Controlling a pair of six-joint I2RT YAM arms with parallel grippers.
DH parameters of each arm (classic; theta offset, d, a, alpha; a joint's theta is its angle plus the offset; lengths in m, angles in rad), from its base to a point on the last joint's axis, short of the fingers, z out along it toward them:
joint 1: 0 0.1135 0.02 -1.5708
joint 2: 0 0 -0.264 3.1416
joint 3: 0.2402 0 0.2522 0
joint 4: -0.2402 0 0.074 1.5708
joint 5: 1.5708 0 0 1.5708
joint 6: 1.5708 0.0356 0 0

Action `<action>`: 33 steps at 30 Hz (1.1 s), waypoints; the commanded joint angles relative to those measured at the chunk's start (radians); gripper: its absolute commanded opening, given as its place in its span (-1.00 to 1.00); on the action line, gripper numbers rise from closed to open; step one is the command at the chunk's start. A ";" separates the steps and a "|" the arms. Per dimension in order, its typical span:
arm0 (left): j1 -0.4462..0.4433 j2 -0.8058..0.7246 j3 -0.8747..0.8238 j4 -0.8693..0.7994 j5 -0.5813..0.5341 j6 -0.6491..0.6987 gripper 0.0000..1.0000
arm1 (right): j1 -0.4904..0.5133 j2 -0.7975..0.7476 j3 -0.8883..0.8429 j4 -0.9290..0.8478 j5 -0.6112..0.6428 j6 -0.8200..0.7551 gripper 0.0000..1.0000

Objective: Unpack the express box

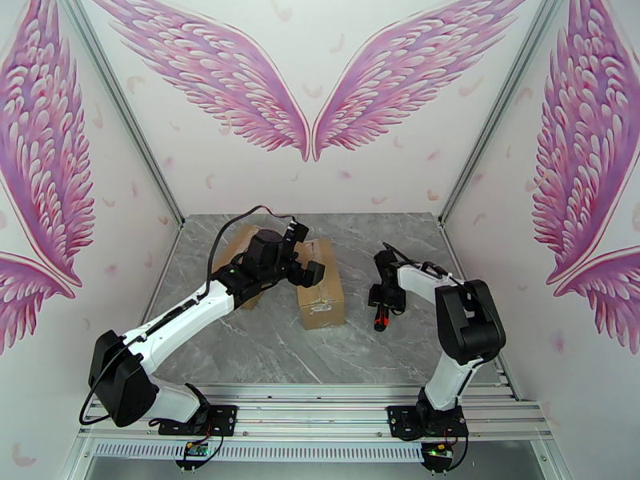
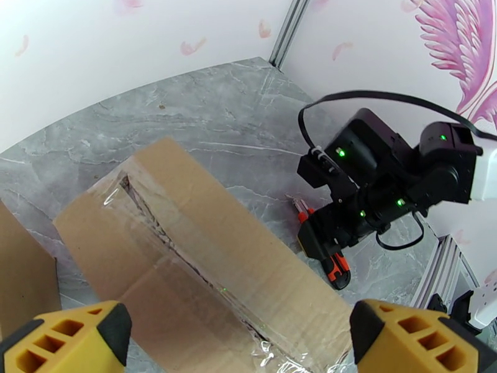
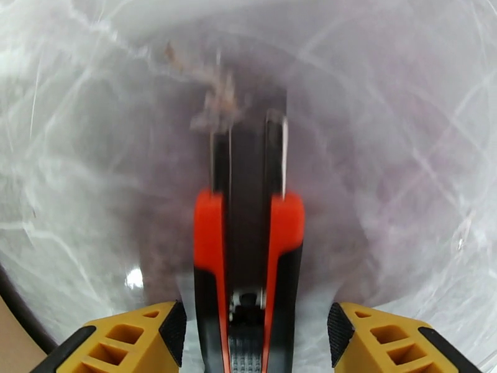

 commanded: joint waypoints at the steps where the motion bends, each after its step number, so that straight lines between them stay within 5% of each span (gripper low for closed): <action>1: 0.001 -0.019 0.008 -0.018 -0.009 -0.013 0.97 | 0.013 -0.044 -0.069 -0.013 0.003 0.023 0.27; 16: -0.012 -0.013 0.049 -0.045 -0.057 -0.033 0.98 | 0.017 -0.040 -0.010 0.011 -0.084 -0.086 -0.38; 28: 0.016 -0.024 0.147 -0.053 -0.076 -0.006 0.96 | 0.108 -0.426 -0.031 0.144 -0.061 -0.366 -0.51; 33: 0.041 -0.022 0.176 -0.045 -0.009 -0.007 0.79 | 0.193 -0.589 -0.106 0.222 0.028 -0.444 -0.51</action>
